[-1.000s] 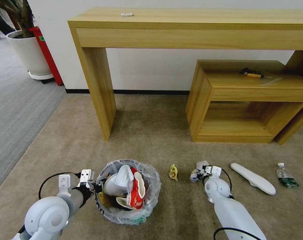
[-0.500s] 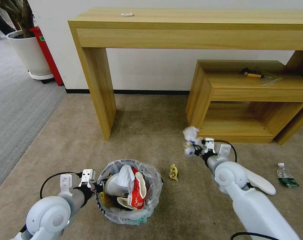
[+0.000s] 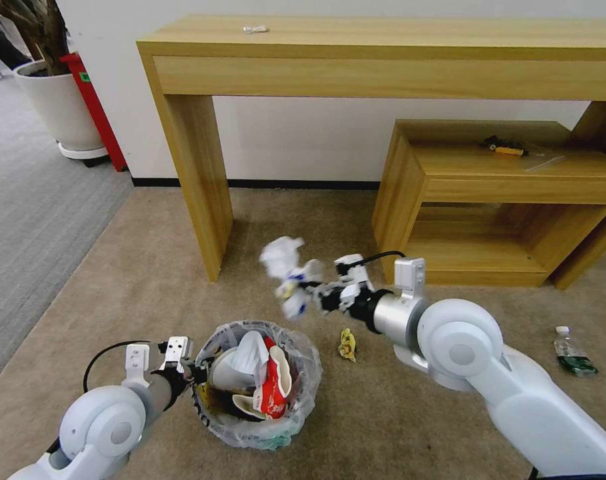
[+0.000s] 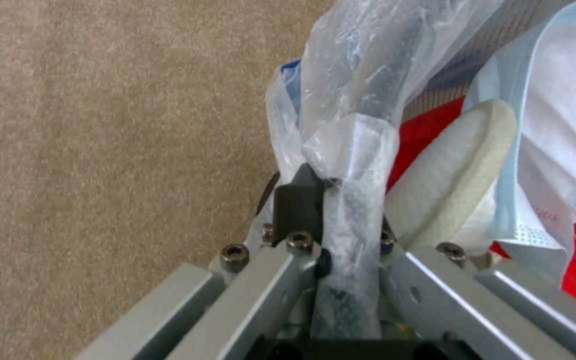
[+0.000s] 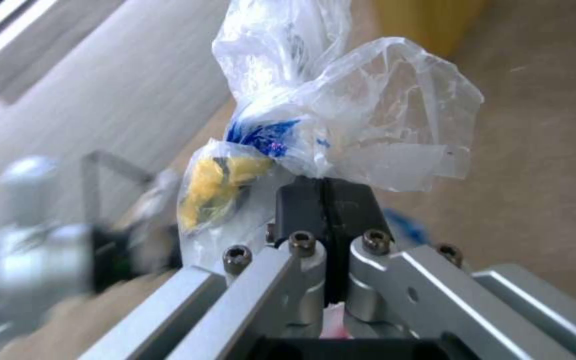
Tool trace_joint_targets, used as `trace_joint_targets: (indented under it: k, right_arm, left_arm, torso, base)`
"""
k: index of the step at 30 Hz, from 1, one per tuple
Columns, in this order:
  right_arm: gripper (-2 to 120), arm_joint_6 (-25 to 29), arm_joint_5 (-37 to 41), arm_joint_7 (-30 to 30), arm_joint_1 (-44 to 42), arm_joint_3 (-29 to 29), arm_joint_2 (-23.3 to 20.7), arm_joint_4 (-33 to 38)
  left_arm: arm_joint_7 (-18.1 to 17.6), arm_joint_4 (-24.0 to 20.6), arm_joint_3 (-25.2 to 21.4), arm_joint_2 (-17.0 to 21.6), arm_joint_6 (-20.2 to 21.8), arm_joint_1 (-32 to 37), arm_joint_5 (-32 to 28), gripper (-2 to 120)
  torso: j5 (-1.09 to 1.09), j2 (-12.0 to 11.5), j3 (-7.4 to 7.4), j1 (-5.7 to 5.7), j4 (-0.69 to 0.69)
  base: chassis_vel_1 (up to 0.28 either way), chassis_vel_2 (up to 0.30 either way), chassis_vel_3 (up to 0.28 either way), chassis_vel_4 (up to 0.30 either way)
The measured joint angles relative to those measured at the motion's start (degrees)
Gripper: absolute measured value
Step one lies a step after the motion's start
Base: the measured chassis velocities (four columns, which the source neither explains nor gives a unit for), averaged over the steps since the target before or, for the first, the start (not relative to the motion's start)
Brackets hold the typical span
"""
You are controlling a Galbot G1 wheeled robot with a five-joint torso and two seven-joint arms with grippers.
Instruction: Pick up the trash bin and place the garbage on the floor into it.
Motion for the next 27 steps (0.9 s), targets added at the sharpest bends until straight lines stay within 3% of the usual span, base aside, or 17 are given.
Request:
trace_joint_targets:
  k: [11, 17, 27]
  right_arm:
    - [0, -0.08, 1.18, 2.43, 1.74, -10.18, -3.31, 1.08]
    - [0, 0.00, 2.29, 7.50, 1.80, -13.94, -1.23, -1.58]
    - [0, 0.11, 3.94, 11.09, 2.34, -17.08, 1.79, -4.73]
  left_arm:
    - [-0.16, 0.54, -0.11, 2.53, 0.00, -2.17, -2.19, 0]
    - [-0.26, -0.67, -0.96, 3.72, 0.00, -1.94, -3.04, 0]
    - [-0.64, -1.04, -0.64, 3.69, 0.00, -2.65, -3.80, 0]
  torso:
    - [0.01, 0.00, 0.00, 0.00, -0.01]
    - [0.00, 0.00, 0.00, 0.00, 0.00]
    - [0.00, 0.00, 0.00, 0.00, 0.00]
  base:
    - [0.000, 0.000, 0.000, 0.000]
    - [0.000, 0.000, 0.000, 0.000]
    - [0.000, 0.000, 0.000, 0.000]
